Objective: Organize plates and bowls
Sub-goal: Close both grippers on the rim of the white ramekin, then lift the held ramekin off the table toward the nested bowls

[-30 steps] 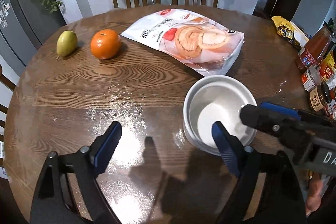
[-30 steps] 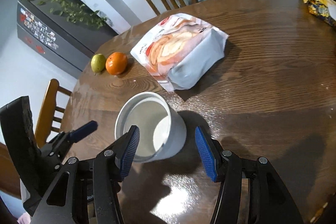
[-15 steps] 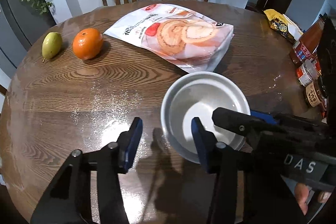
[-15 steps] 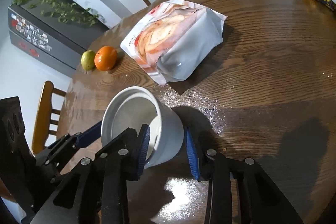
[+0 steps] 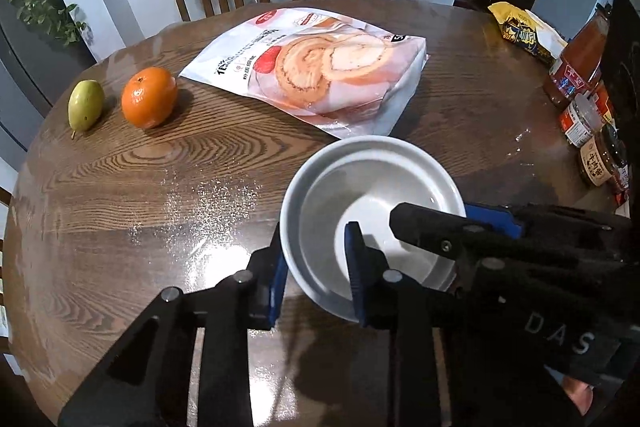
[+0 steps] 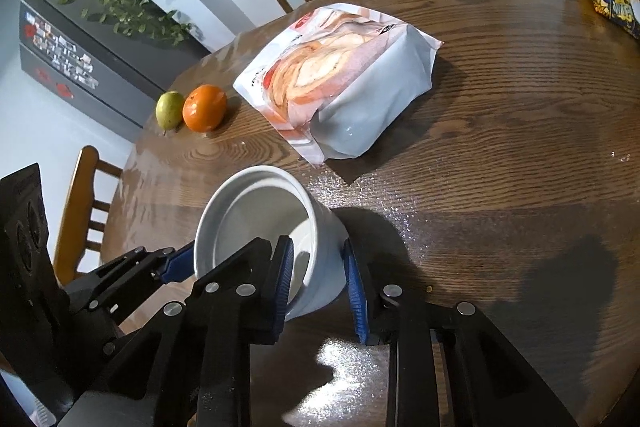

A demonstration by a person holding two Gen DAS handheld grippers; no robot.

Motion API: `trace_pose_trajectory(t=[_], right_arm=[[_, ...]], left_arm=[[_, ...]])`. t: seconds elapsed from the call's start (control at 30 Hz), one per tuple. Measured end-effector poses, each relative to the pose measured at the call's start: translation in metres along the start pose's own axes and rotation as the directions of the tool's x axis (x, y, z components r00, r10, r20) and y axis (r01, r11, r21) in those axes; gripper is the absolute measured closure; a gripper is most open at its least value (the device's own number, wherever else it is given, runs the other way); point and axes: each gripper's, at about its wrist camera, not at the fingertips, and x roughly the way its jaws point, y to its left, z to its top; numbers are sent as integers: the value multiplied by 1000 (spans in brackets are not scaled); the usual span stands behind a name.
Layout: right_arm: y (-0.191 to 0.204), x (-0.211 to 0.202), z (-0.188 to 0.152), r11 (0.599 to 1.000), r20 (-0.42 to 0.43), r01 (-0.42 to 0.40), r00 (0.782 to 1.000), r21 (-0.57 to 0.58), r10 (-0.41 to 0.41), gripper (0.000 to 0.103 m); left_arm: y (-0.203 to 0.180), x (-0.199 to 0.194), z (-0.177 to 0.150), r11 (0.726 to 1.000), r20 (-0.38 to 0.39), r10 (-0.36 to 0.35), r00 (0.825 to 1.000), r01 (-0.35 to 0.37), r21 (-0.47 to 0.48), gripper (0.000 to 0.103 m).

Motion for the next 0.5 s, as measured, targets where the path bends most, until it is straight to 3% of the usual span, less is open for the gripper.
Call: trace_pose_trajectory(t=[0.5], right_arm=[[5, -3, -5, 999, 38, 42, 998, -19, -41, 79]], left_arm=[[-5, -2, -3, 1000, 27, 17, 999, -18, 20, 82]])
